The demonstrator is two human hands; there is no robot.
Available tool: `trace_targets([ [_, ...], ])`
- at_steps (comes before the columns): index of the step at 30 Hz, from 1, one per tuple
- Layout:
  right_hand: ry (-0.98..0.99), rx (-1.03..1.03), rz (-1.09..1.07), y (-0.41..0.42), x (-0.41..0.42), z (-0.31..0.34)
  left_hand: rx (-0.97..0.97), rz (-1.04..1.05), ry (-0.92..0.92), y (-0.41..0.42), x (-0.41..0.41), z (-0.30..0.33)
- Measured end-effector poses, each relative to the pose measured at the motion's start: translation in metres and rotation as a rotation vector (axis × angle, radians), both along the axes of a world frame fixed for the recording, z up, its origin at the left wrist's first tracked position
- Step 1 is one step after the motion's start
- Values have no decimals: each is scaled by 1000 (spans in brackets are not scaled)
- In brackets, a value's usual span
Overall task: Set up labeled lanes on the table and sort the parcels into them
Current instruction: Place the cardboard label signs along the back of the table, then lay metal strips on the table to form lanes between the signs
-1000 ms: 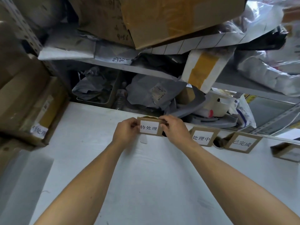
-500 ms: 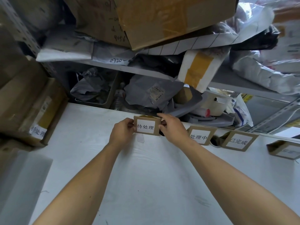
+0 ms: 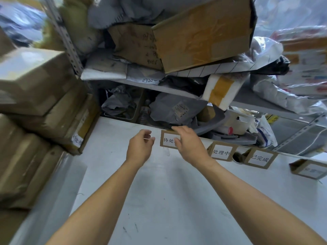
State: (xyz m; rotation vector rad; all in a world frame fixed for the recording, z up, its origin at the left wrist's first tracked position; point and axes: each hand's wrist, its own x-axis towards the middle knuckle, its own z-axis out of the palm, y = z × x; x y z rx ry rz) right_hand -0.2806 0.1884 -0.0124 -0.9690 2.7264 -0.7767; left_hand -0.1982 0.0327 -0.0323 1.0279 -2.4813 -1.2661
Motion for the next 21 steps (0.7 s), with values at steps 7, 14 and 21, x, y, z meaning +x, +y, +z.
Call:
trace_targets([
  [7,-88,-114,68,-44,96,50,-28,131,151,-6,93,63],
  [14,-227,-143,160,-87,206,55,-142,207,157,-46,222,101],
  [21,-648,6,140,-125,305,21,-82,142,-247,-86,325,53],
])
